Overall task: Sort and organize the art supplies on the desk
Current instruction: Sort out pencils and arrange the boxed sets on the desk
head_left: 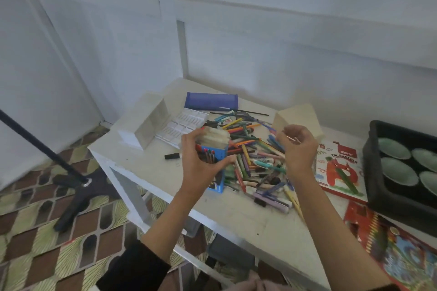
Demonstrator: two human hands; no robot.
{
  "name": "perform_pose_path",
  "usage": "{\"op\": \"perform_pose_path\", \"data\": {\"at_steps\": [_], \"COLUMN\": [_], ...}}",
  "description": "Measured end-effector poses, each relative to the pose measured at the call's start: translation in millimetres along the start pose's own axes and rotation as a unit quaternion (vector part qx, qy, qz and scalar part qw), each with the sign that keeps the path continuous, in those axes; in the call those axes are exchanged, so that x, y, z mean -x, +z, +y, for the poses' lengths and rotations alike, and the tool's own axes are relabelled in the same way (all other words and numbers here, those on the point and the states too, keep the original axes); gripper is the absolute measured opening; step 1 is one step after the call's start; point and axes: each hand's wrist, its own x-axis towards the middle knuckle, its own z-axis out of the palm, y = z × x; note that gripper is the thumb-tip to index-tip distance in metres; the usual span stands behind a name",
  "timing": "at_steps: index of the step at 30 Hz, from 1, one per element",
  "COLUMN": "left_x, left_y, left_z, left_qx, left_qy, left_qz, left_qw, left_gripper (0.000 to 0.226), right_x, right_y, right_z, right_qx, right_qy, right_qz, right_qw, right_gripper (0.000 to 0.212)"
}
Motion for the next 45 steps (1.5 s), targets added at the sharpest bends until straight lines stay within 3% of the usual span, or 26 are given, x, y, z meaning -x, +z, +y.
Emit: {"op": "perform_pose_path", "data": {"at_steps": [4, 6, 10, 17, 26, 34, 38, 42, 45], "left_x": [-5.7, -9.0, -10.8, -9.0, -7.5, -5.0, -4.5, -3.9, -3.7], "left_y": [-7.9, -11.0, -15.0, -14.0, -20.8, -24.1, -25.5, -24.6, -24.6], "left_z": [-0.8, 1.2, 0.6, 0.0, 0.2, 1.4, 3.8, 5.3, 7.7], "left_qx": [0.006, 0.018, 0.028, 0.042, 0.066, 0.083, 0.091, 0.102, 0.103], "left_qy": [-0.026, -0.032, -0.052, -0.084, -0.092, -0.102, -0.104, -0.112, -0.109], "left_qz": [-0.027, -0.034, -0.055, -0.097, -0.109, -0.118, -0.121, -0.123, -0.120], "left_qw": [0.999, 0.999, 0.997, 0.991, 0.988, 0.984, 0.983, 0.981, 0.981], "left_gripper": [0.067, 0.060, 0.056, 0.057, 0.054, 0.057, 0.056, 0.054, 0.054], "right_x": [-0.6, -0.8, 5.2, 21.9, 39.9, 41.8, 42.4, 46.2, 51.0], "right_y": [7.2, 10.1, 15.3, 19.3, 29.1, 33.3, 35.4, 39.9, 48.9], "right_z": [-13.9, -20.5, -37.9, -57.0, -63.0, -61.4, -62.9, -71.3, -80.7], "right_qx": [-0.210, -0.263, -0.324, -0.354, -0.245, -0.267, -0.213, -0.134, -0.055], "right_qy": [0.104, 0.135, 0.161, 0.143, 0.030, 0.032, -0.006, -0.098, -0.177], "right_qz": [0.014, -0.002, -0.016, -0.015, -0.041, -0.021, -0.033, -0.122, -0.212], "right_qw": [0.972, 0.955, 0.932, 0.924, 0.968, 0.963, 0.977, 0.979, 0.959], "right_gripper": [0.017, 0.018, 0.020, 0.015, 0.007, 0.009, 0.012, 0.019, 0.023]}}
